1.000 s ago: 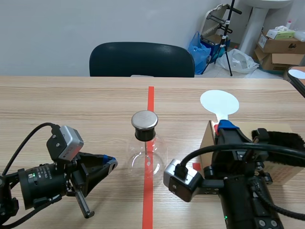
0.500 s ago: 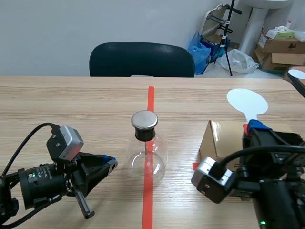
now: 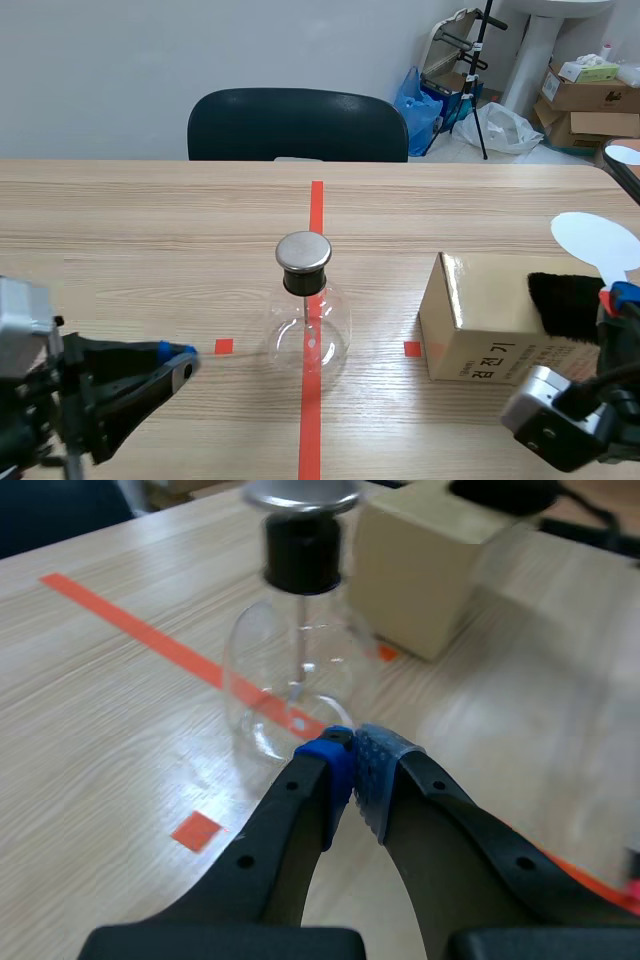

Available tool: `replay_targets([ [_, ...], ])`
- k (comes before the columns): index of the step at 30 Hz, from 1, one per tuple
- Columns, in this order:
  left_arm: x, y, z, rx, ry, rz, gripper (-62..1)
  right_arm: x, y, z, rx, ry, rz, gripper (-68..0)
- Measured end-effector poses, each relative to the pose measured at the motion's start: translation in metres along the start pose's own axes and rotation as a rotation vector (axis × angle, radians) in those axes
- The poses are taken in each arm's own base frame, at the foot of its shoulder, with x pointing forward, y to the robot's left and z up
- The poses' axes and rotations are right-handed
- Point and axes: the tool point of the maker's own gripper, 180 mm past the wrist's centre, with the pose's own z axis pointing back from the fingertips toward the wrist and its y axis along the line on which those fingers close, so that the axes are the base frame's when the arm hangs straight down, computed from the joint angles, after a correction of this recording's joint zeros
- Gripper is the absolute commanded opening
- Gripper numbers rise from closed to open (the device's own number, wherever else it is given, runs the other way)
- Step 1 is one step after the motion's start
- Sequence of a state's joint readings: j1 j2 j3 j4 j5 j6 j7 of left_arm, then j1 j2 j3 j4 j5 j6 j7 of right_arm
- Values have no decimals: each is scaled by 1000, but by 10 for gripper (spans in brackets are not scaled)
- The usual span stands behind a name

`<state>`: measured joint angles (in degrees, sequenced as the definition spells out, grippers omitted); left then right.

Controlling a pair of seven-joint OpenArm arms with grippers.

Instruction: Do the electroscope experiment

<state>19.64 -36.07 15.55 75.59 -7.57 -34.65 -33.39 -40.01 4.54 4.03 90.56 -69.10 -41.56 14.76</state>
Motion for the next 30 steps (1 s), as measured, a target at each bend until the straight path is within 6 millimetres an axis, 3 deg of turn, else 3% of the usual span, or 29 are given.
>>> replay_targets([
  [4, 31, -32, 25, -85, -49, 27, -578, -13, 15, 12, 41, -8, -2, -665],
  [7, 61, -34, 38, -59, -126, -8, -578, -19, 30, 25, 85, -15, -14, -665],
  [10, 79, -34, 45, -53, -129, -77, -578, -23, 40, 31, 104, -29, -30, -665],
  [16, 89, -43, 50, -79, -149, -133, -578, -30, 58, 33, 128, -61, -39, -665],
  [21, 76, -46, 51, -101, -92, -161, -564, -35, 72, 33, 151, -41, -56, -665],
  [23, 75, -46, 51, -102, -87, -161, -454, -33, 71, 33, 148, -58, -57, -665],
  [27, 76, -45, 50, -102, -91, -165, 14, -15, 71, 34, 147, -149, -66, -665],
  [30, 76, -45, 50, -102, -90, -165, 14, -44, 74, 33, 147, 71, -80, -665],
])
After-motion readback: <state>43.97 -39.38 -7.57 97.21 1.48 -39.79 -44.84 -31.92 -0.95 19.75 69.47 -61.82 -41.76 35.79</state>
